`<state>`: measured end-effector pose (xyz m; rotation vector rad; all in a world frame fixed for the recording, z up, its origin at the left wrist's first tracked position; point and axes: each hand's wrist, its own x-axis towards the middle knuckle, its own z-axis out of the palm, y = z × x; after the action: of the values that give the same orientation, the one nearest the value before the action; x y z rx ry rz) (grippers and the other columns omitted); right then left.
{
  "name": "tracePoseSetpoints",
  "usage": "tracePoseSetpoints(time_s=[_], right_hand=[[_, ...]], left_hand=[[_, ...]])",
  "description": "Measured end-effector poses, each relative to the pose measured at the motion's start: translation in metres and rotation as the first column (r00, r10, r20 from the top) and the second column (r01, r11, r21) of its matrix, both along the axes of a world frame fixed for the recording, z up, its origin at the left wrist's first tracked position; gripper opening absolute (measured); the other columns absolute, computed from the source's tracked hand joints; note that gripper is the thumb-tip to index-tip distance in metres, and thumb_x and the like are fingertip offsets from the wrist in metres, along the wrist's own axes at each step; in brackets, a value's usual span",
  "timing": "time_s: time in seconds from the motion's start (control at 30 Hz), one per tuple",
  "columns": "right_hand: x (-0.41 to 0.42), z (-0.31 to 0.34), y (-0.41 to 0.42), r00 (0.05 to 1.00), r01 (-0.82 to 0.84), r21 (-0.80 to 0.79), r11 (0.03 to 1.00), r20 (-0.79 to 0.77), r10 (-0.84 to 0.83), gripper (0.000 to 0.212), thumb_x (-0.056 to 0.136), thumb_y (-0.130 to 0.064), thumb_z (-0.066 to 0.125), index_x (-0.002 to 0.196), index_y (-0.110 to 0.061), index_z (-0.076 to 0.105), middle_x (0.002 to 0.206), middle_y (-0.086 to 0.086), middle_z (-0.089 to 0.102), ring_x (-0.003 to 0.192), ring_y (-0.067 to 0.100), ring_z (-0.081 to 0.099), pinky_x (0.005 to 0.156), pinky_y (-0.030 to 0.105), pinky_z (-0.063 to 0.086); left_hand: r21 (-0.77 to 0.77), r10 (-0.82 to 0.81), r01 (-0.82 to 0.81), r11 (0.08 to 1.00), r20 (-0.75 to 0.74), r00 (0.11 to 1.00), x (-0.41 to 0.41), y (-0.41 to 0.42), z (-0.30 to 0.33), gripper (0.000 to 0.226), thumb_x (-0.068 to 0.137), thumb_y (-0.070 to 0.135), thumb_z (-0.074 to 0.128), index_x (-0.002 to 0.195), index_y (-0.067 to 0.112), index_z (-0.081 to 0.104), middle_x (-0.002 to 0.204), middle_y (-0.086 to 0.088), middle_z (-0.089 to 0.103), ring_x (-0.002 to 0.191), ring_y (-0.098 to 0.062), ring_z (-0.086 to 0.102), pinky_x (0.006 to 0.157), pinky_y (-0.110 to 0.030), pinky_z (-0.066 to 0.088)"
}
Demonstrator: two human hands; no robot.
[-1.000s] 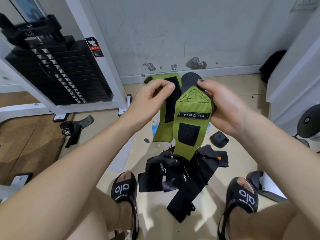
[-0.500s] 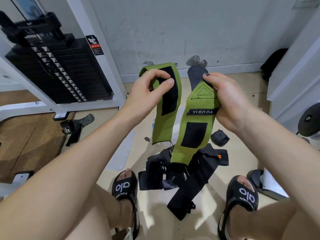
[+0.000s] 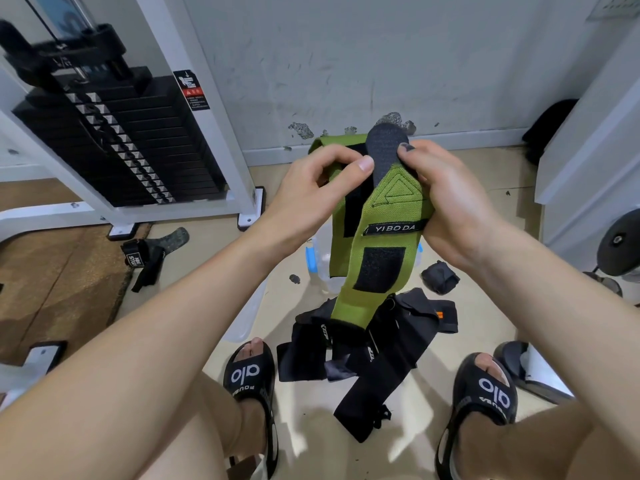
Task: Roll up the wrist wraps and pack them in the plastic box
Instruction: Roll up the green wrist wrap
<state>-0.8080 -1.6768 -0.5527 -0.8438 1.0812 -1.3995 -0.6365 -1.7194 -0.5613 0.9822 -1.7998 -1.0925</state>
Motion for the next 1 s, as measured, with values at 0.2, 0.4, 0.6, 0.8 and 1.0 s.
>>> tracePoseSetpoints(time_s=[0.2, 0.4, 0.6, 0.8, 1.0], right_hand=[[0.003, 0.0, 0.0, 1.0, -0.001, -0.03, 1.0, -0.005, 0.0, 0.012, 0.104, -0.015, 0.054, 0.107, -0.01, 0.065, 0.097, 0.012, 0.069, 0.086, 0.022, 0.066, 0.076, 0.033, 0.055], [0.006, -0.005, 0.002, 0.996, -0.028, -0.024, 0.999, -0.082, 0.026, 0.016, 0.105, -0.019, 0.055, 0.108, -0.01, 0.068, 0.09, 0.007, 0.071, 0.082, 0.019, 0.066, 0.073, 0.031, 0.055], [0.003, -0.017, 0.0, 0.98, -0.138, 0.024, 0.99, -0.145, 0.14, 0.025, 0.098, -0.022, 0.065, 0.113, -0.002, 0.065, 0.097, 0.007, 0.071, 0.088, 0.019, 0.067, 0.082, 0.034, 0.052], [0.002, -0.025, 0.005, 0.918, -0.216, 0.021, 0.976, -0.335, 0.211, 0.018, 0.101, -0.011, 0.06, 0.111, 0.003, 0.068, 0.094, 0.008, 0.073, 0.084, 0.014, 0.068, 0.076, 0.022, 0.051], [-0.002, -0.011, 0.003, 0.969, -0.144, -0.019, 0.989, -0.204, 0.137, 0.013, 0.1, -0.008, 0.057, 0.101, -0.01, 0.07, 0.089, 0.004, 0.07, 0.079, 0.017, 0.066, 0.074, 0.03, 0.05]], left_hand=[[0.028, -0.006, 0.007, 1.0, -0.015, 1.0, -0.003, 0.0, 0.001, 0.015, 0.103, 0.028, 0.062, 0.091, 0.024, 0.07, 0.085, 0.02, 0.066, 0.082, 0.003, 0.057, 0.075, -0.012, 0.043], [0.098, 0.012, 0.001, 0.995, -0.136, 0.991, -0.004, -0.002, 0.001, 0.014, 0.099, 0.025, 0.065, 0.088, 0.027, 0.073, 0.088, 0.012, 0.069, 0.09, -0.013, 0.062, 0.095, -0.048, 0.053], [0.126, 0.093, -0.065, 0.99, -0.223, 0.97, -0.002, -0.008, -0.001, 0.012, 0.094, 0.023, 0.066, 0.083, 0.026, 0.071, 0.088, 0.005, 0.068, 0.087, -0.018, 0.06, 0.087, -0.05, 0.052], [0.157, 0.161, -0.128, 0.979, -0.226, 0.961, 0.003, -0.016, -0.002, 0.012, 0.095, 0.025, 0.067, 0.083, 0.027, 0.07, 0.09, 0.005, 0.066, 0.089, -0.015, 0.059, 0.082, -0.037, 0.048], [0.175, 0.192, -0.158, 0.972, -0.203, 0.96, 0.007, -0.021, -0.004, 0.02, 0.097, 0.014, 0.063, 0.102, 0.027, 0.077, 0.111, 0.0, 0.075, 0.108, -0.022, 0.07, 0.092, -0.041, 0.057]])
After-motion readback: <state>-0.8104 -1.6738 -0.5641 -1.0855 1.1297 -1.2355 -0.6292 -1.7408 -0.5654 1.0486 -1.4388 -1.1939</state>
